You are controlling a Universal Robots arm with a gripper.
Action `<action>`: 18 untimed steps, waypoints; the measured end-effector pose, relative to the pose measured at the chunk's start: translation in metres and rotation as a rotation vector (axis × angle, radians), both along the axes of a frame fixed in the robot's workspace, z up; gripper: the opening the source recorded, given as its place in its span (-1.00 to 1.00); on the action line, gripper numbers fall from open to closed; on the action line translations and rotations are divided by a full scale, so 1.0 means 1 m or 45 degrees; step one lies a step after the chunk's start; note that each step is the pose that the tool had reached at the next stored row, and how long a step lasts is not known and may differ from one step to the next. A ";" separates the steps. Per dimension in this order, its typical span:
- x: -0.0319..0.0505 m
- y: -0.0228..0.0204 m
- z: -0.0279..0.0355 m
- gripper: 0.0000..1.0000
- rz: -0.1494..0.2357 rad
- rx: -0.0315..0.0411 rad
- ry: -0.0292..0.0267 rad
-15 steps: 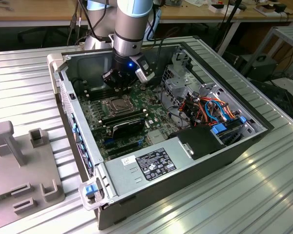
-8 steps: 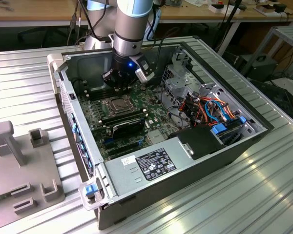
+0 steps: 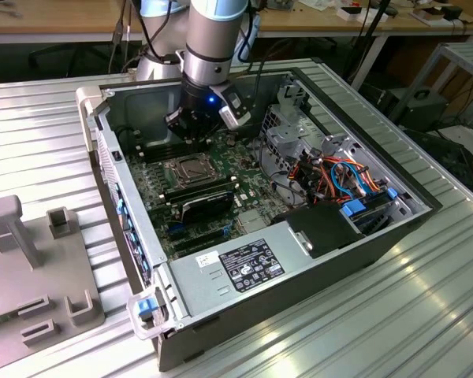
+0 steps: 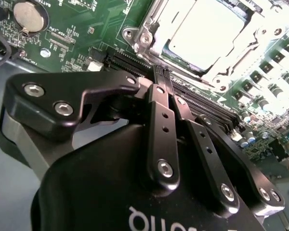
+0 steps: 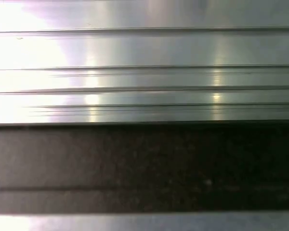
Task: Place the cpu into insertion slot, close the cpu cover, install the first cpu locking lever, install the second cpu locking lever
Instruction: 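Install the first cpu locking lever, then install the second cpu locking lever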
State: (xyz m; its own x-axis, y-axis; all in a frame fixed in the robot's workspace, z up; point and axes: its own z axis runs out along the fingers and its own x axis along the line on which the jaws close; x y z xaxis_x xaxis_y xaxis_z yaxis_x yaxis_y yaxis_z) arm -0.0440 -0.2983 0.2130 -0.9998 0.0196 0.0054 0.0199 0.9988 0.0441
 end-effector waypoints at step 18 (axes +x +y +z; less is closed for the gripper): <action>0.0000 -0.0090 0.0025 -0.79 0.000 0.0000 0.0001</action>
State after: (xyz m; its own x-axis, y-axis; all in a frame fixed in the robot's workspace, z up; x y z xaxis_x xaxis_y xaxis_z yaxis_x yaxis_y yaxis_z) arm -0.0440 -0.3073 0.2155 -0.9998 0.0197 0.0055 0.0199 0.9988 0.0440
